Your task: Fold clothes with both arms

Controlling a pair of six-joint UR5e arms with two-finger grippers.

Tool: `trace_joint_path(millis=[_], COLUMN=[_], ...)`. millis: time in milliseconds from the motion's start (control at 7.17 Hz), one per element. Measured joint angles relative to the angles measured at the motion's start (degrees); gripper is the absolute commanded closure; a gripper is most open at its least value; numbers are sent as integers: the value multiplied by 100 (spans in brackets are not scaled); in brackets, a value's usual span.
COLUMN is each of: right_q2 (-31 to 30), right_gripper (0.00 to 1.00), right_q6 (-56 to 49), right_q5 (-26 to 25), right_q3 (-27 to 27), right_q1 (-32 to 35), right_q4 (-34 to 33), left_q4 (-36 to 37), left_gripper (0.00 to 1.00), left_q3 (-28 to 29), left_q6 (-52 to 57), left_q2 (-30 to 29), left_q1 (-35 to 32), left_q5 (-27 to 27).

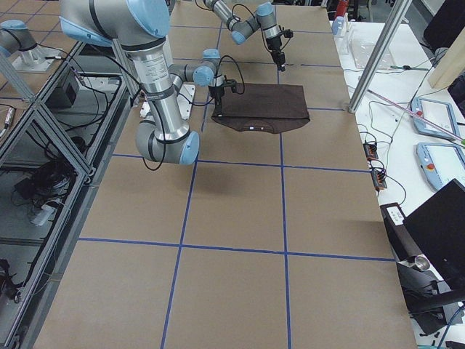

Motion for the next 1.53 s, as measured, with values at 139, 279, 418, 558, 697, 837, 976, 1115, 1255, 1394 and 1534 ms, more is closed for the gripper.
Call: trace_joint_path(millis=[139,279,418,558,697,837,976,1115,1255,1394,1534], right_q2=[-120,-442,-845,-1112,-1132,-956,-702,-441,-280,-209,-217], right_gripper=[13,12,12,12,12,12,12,13,14,20,28], right_q6=[-150,-356,-555,-679,-730,-736,-720,-698,-532,-3,949], right_q5=[27,42,45,40,31,22,16,14,17,19,14], right_q3=[136,462,821,1032,1079,1014,873,679,541,483,449], right_q1=[28,62,89,102,128,201,307,398,441,443,401], right_q4=[-129,-218,-253,-263,-267,-255,-225,-203,-184,-83,231], left_q4=[-3,-5,-4,0,2,2,3,3,3,25,74], left_gripper=[48,48,48,48,48,48,48,48,48,48,48], left_q3=[-12,-27,-34,-42,-59,-102,-161,-250,-366,-460,-510], left_q6=[3,4,1,-1,0,1,0,1,2,2,4], left_q2=[3,4,4,4,4,10,26,88,174,237,263], left_q1=[0,-4,-6,-8,-12,-23,-39,-56,-72,-104,-149], left_q5=[-4,-6,-6,-7,-7,-9,-29,-64,-90,-109,-116])
